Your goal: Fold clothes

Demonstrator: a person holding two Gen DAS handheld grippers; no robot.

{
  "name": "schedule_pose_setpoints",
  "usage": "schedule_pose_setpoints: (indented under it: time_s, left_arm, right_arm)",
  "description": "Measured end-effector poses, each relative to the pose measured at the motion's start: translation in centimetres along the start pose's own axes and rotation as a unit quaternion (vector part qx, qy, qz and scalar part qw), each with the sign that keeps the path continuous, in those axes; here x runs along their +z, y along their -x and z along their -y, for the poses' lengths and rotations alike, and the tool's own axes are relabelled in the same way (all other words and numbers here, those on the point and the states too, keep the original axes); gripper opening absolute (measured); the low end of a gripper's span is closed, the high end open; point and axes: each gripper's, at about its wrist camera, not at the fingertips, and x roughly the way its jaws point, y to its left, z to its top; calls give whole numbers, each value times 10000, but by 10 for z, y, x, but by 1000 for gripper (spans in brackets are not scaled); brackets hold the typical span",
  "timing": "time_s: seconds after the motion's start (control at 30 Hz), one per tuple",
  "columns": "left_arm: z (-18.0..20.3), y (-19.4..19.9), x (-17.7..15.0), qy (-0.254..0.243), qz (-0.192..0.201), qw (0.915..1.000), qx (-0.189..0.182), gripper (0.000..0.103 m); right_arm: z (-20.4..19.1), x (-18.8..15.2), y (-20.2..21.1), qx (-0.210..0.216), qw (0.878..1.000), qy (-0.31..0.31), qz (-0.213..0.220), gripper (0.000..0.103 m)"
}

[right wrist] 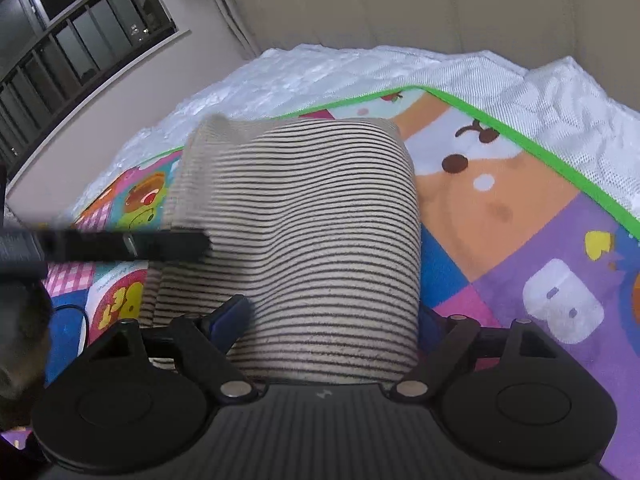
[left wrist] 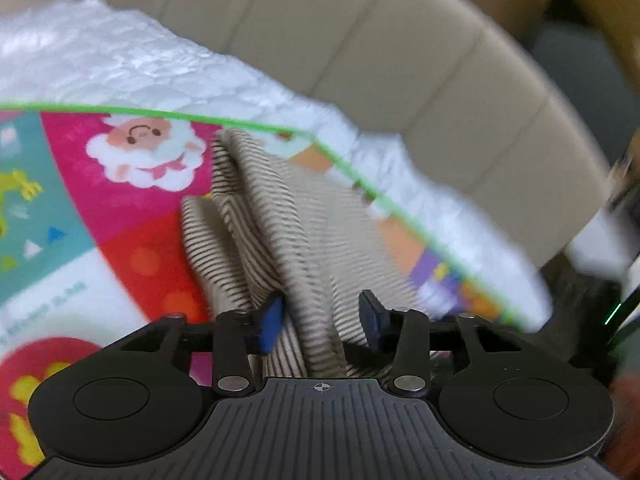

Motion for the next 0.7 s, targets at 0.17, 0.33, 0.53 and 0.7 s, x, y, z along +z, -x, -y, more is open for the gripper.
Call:
schedule_pose_setpoints:
  time_s: [0.17,0.33,0.53,0.7]
  left_arm:
    - [-20,-11,0,46,-155,9963,846,35]
    - [-3,-16,-4,-638,-120,9896,1287,41]
    - [-10,-16,-3,-487,-160,9916,1183,49]
    - [-15,-17,-3,-497,-183,9907,1256,49]
  right_arm:
    - [-12,-2,1,-117,9988,468,56,84]
    - [-5,14,13,178,9992,310,162,84]
    - [33,61,-7,306,9973,-596,289,87]
    - [35,83,-55,722,9929,-838,-446,76]
